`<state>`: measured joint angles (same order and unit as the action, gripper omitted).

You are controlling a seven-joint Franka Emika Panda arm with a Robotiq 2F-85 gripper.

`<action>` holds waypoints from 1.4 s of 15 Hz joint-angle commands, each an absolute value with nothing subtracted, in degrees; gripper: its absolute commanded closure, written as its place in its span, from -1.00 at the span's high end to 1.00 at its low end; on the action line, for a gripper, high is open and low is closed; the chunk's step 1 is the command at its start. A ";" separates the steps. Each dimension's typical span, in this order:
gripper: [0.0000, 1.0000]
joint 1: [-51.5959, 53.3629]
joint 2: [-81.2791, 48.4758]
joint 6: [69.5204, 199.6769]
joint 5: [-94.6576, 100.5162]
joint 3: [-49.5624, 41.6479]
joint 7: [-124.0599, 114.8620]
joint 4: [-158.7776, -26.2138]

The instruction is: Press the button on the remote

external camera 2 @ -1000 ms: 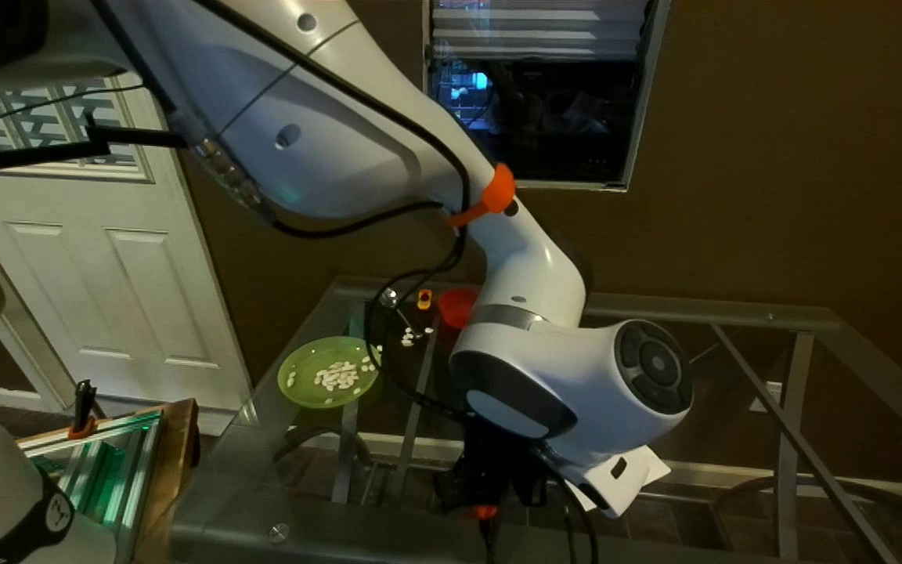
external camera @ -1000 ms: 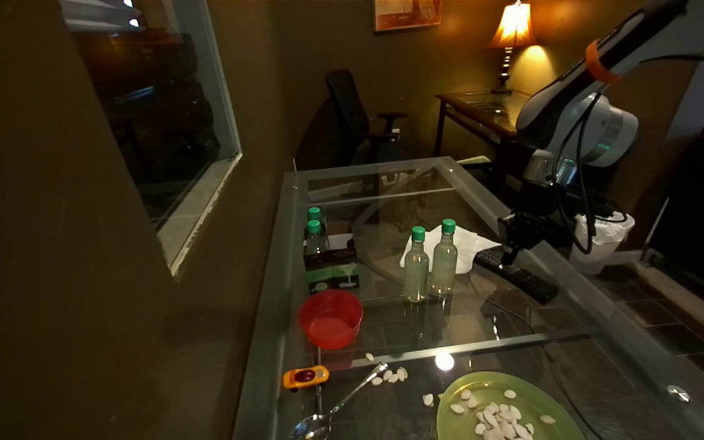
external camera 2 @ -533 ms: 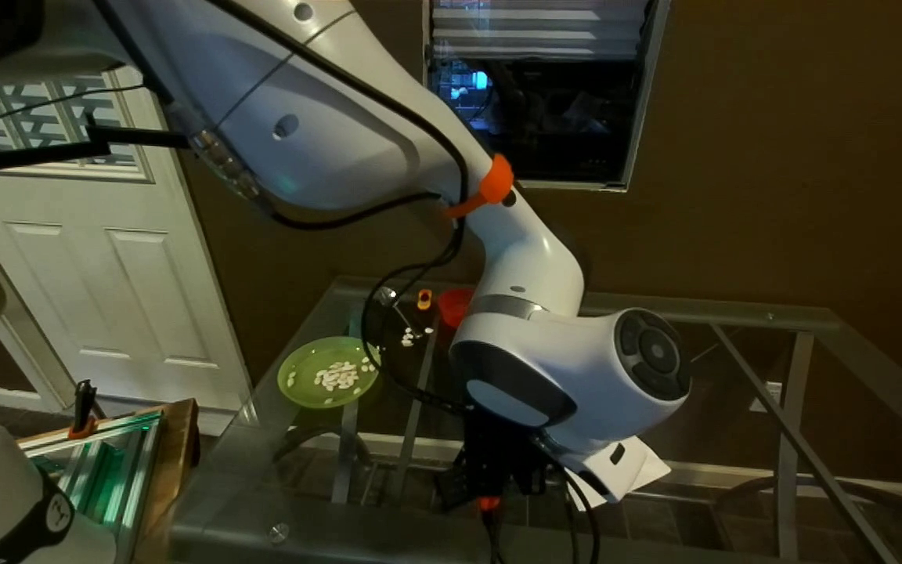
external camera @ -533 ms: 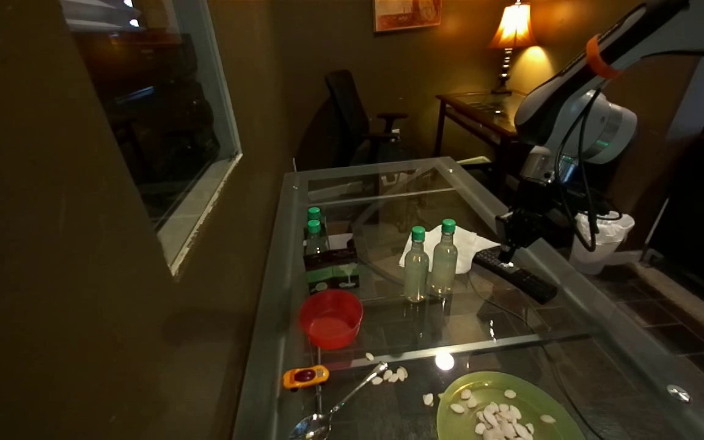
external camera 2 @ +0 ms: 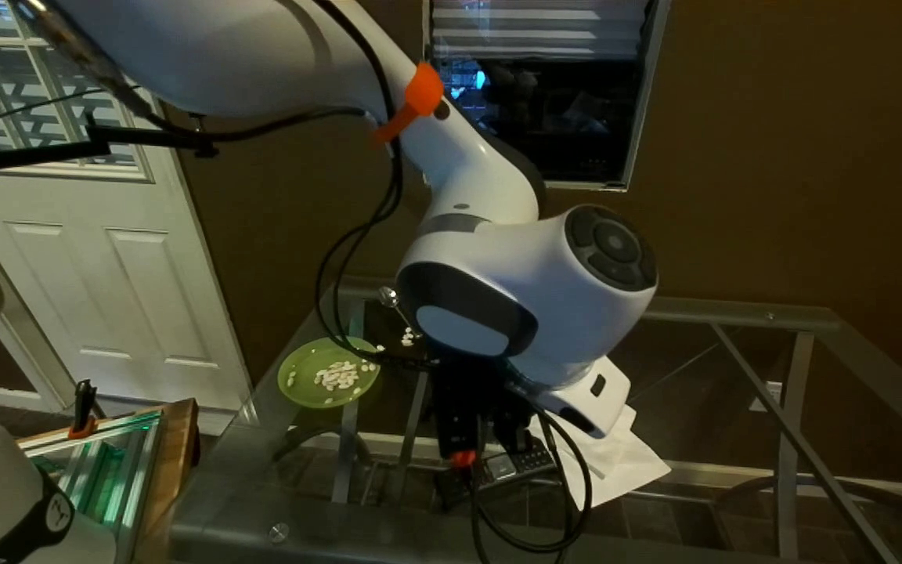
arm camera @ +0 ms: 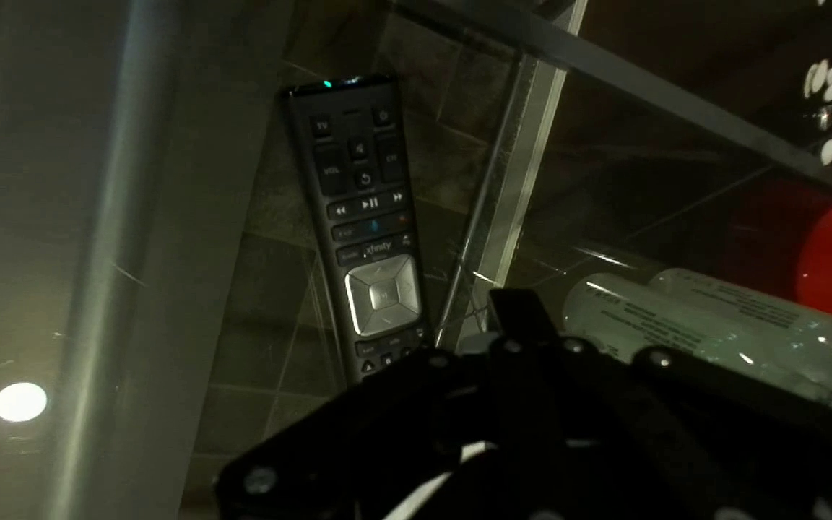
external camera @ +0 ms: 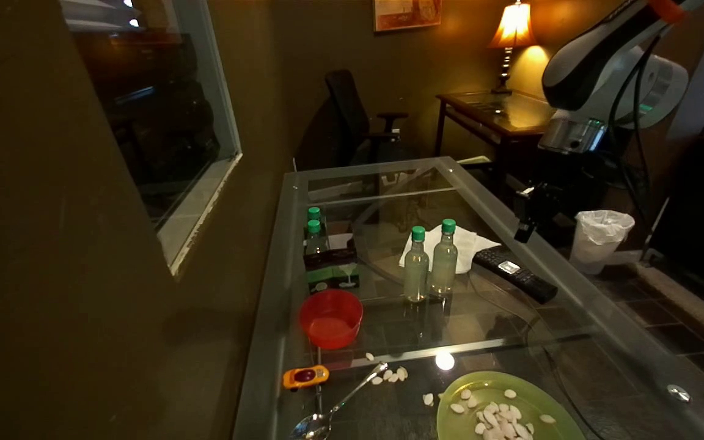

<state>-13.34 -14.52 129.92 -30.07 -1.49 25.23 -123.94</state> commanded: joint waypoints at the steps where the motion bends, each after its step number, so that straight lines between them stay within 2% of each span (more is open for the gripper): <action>1: -1.00 -12.55 -9.65 130.84 -25.95 -3.10 24.16 -128.47; 2: -1.00 -12.47 -9.33 131.11 -24.84 -3.47 23.95 -128.76; 3: -0.82 -12.36 -9.02 131.49 -23.86 -3.74 23.95 -129.09; 4: -0.46 -12.32 -8.59 131.46 -23.14 -3.92 24.08 -129.36; 14: 0.88 -11.67 -6.64 132.25 -21.60 -4.12 24.43 -131.82; 16: 1.00 -11.58 -6.12 132.99 -21.92 -4.07 25.16 -132.38; 21: 1.00 -11.64 -7.76 132.31 -23.18 -4.04 25.21 -130.57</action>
<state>-12.29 -7.77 132.46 -23.14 -3.36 25.20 -130.65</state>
